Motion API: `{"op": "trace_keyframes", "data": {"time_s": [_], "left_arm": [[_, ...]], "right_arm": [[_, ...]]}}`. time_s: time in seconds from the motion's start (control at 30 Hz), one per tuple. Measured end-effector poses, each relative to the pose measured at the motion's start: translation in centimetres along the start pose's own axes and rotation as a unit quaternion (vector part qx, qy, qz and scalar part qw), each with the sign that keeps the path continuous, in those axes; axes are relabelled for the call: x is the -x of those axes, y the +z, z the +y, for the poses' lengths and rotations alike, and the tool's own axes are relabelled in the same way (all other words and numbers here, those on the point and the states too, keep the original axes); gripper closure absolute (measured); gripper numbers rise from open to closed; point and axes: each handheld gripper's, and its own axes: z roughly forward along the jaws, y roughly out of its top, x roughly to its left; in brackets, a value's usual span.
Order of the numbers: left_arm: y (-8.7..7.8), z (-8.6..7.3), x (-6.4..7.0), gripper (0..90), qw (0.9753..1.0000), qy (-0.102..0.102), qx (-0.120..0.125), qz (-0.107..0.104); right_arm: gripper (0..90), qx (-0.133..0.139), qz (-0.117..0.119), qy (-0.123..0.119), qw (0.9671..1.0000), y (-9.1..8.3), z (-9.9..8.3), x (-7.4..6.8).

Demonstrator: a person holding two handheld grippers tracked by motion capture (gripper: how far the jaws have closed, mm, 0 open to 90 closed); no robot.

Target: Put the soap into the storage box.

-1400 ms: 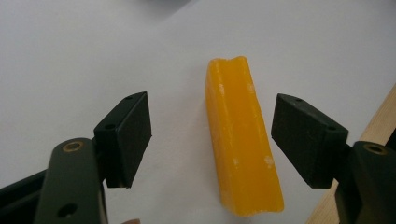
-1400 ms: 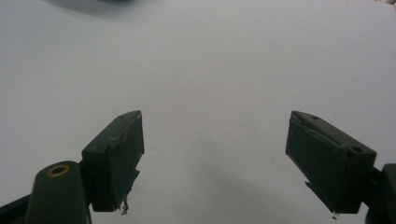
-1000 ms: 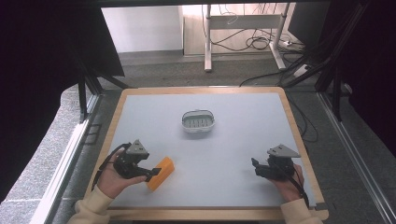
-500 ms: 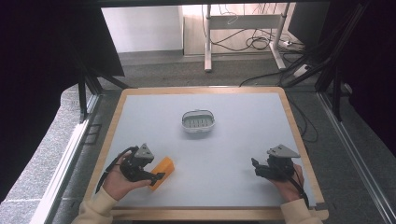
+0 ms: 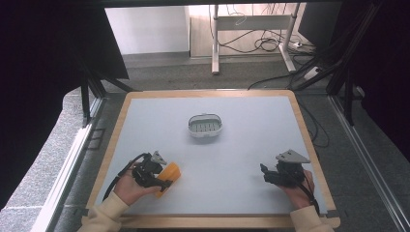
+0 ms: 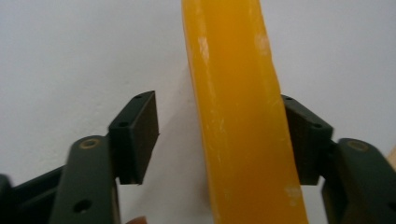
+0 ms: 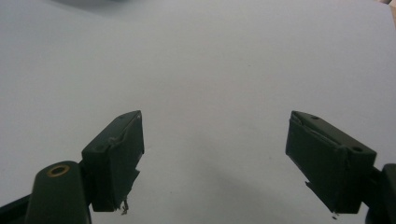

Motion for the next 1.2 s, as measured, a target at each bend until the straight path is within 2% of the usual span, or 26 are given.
{"op": "trace_keyframes", "data": {"time_s": [0.1, 0.27, 0.53, 0.87, 1.2], "left_arm": [[0.3, 0.0, 0.1, 45.1, 1.0, -0.003, -0.006, -0.005], [0.4, 0.2, 0.1, 56.2, 0.9996, -0.01, -0.012, -0.024], [0.2, 0.2, 0.2, 61.4, 0.9997, -0.014, -0.014, -0.012], [-0.2, 0.3, 0.1, 61.9, 0.9998, -0.01, -0.006, -0.014], [-1.2, 0.3, 0.0, 61.9, 0.9997, -0.009, 0.015, -0.018]], "right_arm": [[19.7, 0.0, 0.0, -0.001, 1.0, 0.0, 0.0, 0.0], [19.7, 0.0, 0.0, -0.001, 1.0, -0.1, 0.0, 0.0], [19.7, 0.0, -0.001, -0.002, 1.0, 0.0, 0.1, -0.1], [19.7, 0.0, -0.003, 0.0, 1.0, -0.1, 0.1, -0.1], [19.7, 0.001, -0.003, 0.0, 1.0, -0.1, 0.1, 0.0]]}}
